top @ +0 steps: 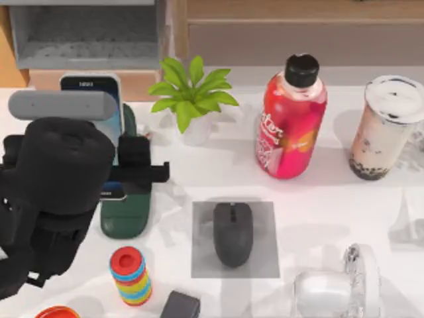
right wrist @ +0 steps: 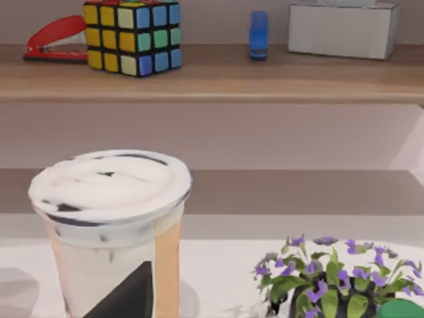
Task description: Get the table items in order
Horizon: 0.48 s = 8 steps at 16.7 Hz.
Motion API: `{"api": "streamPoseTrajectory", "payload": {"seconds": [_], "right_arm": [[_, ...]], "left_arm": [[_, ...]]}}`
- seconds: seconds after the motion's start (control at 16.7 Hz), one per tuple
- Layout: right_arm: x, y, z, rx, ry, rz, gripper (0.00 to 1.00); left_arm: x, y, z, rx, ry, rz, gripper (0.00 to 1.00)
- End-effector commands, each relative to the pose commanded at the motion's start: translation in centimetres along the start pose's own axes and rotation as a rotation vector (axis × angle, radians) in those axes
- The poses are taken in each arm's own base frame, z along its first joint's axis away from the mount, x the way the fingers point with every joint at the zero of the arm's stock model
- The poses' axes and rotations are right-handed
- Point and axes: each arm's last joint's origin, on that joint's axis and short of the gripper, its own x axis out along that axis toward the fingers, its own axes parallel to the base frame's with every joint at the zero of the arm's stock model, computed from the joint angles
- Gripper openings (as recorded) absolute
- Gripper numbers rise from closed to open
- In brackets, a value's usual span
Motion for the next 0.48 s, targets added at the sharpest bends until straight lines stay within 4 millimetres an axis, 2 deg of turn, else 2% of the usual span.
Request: {"api": "streamPoseTrajectory", "payload": {"seconds": [0.24, 0.48], "right_arm": [[0.0, 0.0, 0.0, 0.0, 0.0, 0.0, 1.0], [0.0, 0.0, 0.0, 0.0, 0.0, 0.0, 1.0]], "left_arm": [[0.6, 0.7, 0.1, -0.041, -0.002, -0.029, 0.0], [2.3, 0.7, 0.3, -0.082, 0.004, -0.026, 0.0]]}}
